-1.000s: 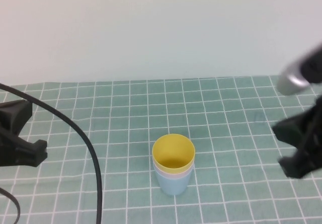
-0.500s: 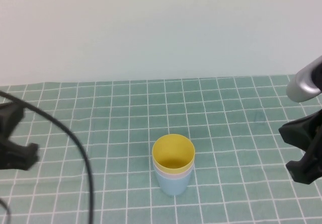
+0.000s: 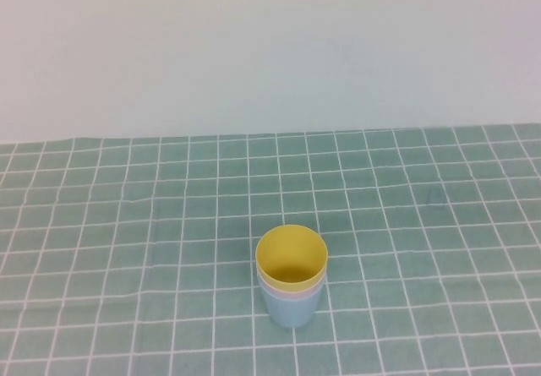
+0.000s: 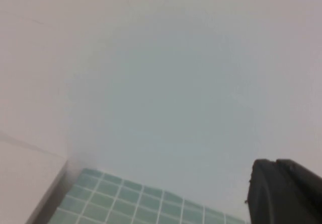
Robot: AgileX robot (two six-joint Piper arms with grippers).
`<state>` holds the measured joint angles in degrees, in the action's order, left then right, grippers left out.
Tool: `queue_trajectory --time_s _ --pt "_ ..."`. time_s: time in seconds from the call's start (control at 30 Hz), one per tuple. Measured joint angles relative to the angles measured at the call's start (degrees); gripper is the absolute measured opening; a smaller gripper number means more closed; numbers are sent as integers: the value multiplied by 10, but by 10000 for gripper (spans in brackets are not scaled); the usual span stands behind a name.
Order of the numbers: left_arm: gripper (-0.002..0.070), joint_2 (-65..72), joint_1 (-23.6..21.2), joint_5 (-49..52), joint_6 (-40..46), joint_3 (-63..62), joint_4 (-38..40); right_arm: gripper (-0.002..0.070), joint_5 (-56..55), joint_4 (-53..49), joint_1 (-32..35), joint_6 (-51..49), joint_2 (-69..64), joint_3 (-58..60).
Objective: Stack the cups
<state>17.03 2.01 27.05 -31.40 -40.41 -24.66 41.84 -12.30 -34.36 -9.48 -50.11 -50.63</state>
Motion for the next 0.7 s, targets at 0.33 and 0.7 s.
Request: queue_trajectory --time_s 0.33,0.7 --pt "-1 -14 -31 -8 67 33 56 1 -120 -44 243 -2 296 136" --pt "-1 -156 -31 -84 458 271 377 0 -298 -50 377 -13 488 483"
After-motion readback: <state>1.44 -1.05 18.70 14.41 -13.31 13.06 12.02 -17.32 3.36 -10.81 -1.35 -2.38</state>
